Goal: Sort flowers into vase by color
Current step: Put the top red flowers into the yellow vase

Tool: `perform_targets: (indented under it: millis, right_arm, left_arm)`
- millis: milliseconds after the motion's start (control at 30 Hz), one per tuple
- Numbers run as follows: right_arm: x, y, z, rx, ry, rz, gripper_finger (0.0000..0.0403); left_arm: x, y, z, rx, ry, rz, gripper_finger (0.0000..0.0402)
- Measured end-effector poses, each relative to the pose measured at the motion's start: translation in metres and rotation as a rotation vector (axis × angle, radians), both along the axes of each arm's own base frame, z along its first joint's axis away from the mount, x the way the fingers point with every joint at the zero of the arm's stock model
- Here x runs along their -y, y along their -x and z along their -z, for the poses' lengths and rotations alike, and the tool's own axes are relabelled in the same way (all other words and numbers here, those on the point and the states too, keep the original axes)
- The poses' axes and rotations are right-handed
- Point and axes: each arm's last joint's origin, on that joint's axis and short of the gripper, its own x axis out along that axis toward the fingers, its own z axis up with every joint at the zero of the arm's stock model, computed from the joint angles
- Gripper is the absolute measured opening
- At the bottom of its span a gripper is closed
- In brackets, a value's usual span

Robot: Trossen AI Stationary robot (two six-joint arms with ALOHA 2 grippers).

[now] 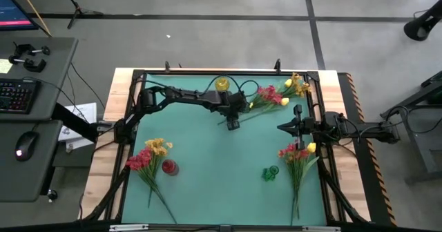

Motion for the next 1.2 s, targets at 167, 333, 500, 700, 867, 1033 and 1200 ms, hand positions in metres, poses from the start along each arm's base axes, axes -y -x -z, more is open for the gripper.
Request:
perform_targets:
  millis: [167,333,500,700,867,1033,1200]
  right_arm:
    - [0.0,0.0,0.0,0.0,0.0,0.0,0.0]
    - [0.0,0.0,0.0,0.001,0.0,0.0,0.0]
    - [0.0,0.0,0.0,0.001,0.0,0.0,0.0]
    - [0.0,0.0,0.0,0.001,0.0,0.0,0.0]
    - [0.0,0.0,0.0,0.001,0.0,0.0,0.0]
    - [0.0,0.0,0.0,0.001,0.0,0.0,0.0]
    - [0.0,0.0,0.0,0.001,0.0,0.0,0.0]
  left_arm:
    - [0.005,0.002,-0.013,-0.053,-0.109,0.005,0.0014]
    - [0.012,0.012,-0.058,-0.003,-0.153,-0.005,0.0004]
    - [0.021,0.025,-0.105,0.085,-0.171,-0.004,0.0002]
    - [0.027,0.058,-0.141,0.236,-0.191,-0.041,0.0001]
    - [0.035,0.102,-0.147,0.508,-0.23,-0.068,0.0001]
    - [0.035,0.142,-0.135,0.993,-0.328,-0.073,0.0]
    - [0.01,0.175,-0.107,1.384,-0.432,-0.135,0.0]
